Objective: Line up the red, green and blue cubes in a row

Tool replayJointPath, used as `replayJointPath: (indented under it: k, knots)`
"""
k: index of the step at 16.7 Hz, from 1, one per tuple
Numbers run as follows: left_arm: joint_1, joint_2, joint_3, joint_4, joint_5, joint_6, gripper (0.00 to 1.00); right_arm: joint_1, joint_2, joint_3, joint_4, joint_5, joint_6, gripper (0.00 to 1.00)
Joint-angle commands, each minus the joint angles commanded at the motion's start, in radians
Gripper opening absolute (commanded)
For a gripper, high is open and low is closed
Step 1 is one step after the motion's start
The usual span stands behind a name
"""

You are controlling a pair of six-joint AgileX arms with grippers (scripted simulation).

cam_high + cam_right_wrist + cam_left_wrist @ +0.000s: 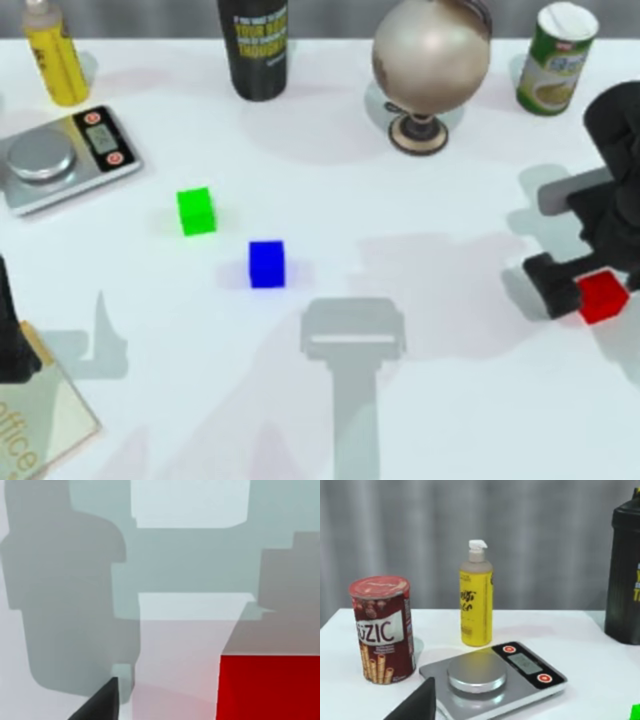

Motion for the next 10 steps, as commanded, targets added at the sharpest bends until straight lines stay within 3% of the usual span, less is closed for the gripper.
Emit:
replayJointPath:
  k: [3,10]
  knots:
    - [0.000,0.000,0.000,0.000,0.000,0.000,1.00,0.000,0.000,0.000,0.000,0.000,0.000,1.00]
    - [0.000,0.000,0.000,0.000,0.000,0.000,1.00,0.000,0.000,0.000,0.000,0.000,0.000,0.47]
